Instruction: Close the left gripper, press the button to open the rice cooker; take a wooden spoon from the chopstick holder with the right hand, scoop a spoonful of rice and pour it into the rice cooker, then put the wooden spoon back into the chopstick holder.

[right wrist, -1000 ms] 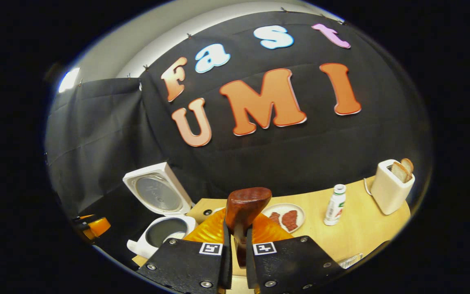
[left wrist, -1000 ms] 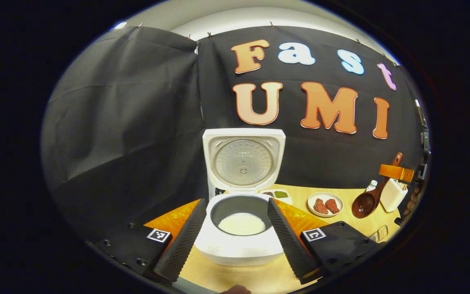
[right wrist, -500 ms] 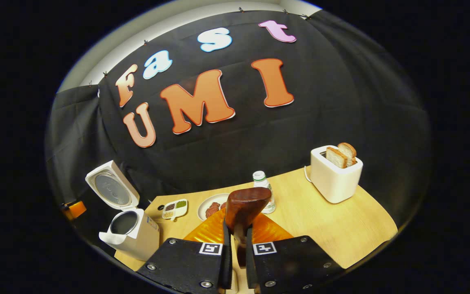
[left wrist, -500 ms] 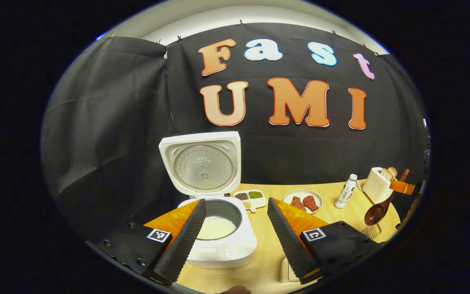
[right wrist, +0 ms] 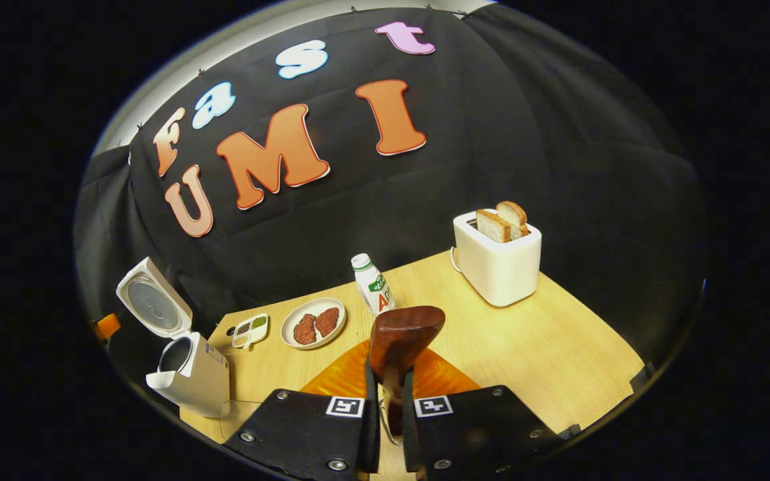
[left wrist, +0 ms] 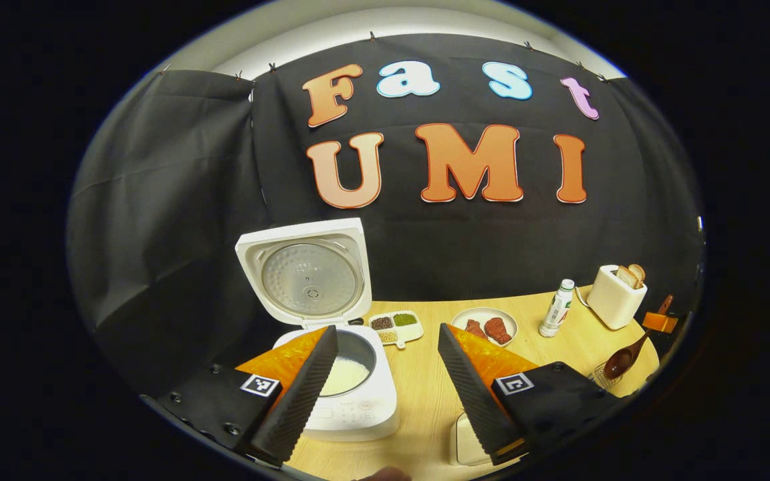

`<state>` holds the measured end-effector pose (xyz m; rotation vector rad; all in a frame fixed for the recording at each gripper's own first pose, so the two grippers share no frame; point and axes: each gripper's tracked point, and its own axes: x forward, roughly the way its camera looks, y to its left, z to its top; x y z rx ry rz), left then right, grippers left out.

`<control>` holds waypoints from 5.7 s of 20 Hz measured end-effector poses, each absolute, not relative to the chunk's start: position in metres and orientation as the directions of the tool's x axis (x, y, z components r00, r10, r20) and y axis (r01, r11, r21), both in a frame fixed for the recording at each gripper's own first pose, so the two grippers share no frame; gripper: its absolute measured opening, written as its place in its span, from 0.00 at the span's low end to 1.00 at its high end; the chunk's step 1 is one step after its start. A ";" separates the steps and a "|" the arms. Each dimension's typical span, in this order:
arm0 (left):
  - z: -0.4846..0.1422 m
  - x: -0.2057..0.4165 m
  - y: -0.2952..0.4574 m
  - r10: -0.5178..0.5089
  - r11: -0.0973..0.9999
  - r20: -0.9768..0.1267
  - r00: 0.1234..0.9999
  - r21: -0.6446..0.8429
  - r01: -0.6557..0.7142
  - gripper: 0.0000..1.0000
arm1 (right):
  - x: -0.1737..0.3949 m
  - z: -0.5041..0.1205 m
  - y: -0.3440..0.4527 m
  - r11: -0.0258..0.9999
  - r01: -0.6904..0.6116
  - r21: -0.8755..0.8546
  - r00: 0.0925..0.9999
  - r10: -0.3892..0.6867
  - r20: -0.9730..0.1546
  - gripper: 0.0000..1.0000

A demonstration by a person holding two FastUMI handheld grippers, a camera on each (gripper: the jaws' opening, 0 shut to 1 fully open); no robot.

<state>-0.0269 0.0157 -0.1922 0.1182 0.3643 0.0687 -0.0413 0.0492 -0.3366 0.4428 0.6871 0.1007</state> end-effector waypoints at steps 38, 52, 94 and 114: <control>-0.083 0.077 0.136 0.159 0.984 -0.277 0.947 -0.037 -0.176 0.99 | -0.053 -0.284 -0.025 0.939 0.141 0.314 0.852 0.047 -0.522 0.90; -0.121 0.209 0.204 0.192 0.964 -0.505 0.842 -0.065 -0.259 0.99 | -0.093 -0.177 -0.054 0.960 0.228 0.166 0.910 -0.149 -0.387 0.94; -0.344 0.033 0.158 0.111 0.979 -0.934 0.339 0.045 -0.197 1.00 | -0.043 -0.187 0.041 0.970 -0.104 0.218 0.913 0.180 -0.367 0.94; -0.070 0.037 0.101 0.101 0.995 -0.220 0.970 0.048 -0.093 1.00 | -0.006 -0.120 0.124 0.945 -0.304 0.119 0.921 0.323 -0.218 0.94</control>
